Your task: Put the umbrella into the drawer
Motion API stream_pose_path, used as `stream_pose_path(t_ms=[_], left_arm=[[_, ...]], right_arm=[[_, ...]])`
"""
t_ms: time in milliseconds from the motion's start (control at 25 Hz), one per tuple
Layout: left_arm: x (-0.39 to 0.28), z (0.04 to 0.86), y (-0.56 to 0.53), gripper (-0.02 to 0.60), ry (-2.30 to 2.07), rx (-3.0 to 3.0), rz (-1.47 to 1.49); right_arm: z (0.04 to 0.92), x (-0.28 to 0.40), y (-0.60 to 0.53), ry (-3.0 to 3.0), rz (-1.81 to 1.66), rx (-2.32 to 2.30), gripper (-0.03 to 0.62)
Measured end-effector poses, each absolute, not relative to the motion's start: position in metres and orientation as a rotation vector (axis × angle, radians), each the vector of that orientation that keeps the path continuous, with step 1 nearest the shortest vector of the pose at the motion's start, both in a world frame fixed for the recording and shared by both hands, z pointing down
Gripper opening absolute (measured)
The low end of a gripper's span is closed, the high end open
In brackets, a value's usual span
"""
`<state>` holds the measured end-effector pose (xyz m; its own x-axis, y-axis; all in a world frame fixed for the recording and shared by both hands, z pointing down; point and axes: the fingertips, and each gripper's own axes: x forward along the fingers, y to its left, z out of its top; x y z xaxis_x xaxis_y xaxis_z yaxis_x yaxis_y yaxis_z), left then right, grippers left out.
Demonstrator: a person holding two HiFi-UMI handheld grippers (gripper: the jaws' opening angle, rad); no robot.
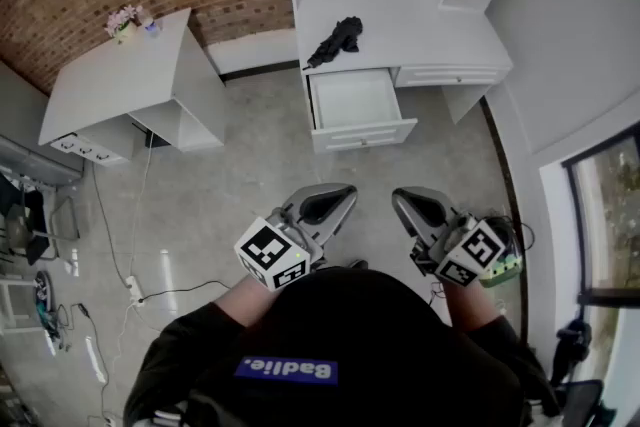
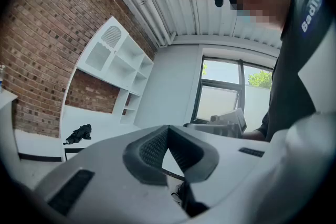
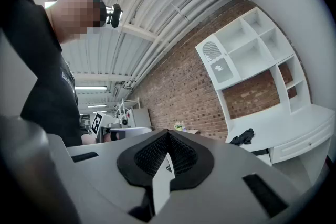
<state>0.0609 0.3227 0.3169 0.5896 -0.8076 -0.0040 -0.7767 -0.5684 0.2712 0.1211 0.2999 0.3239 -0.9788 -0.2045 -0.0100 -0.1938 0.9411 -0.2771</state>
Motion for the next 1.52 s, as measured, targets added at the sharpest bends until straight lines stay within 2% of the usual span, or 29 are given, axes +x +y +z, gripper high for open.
stream_pose_path(t_ms=[1000,1520], left_arm=[[0.102,0.331,0.291,0.002,-1.359,2.533,-0.139],[0.033,0.352,0.184,0.002,-1.327,2.557,-0.09]], right_arm=[[0.331,0.168,0.276,3.032,-0.419,-0.211,0.029],[0.34,0.137,0.184,3.026,-0.455,-0.385,0.028]])
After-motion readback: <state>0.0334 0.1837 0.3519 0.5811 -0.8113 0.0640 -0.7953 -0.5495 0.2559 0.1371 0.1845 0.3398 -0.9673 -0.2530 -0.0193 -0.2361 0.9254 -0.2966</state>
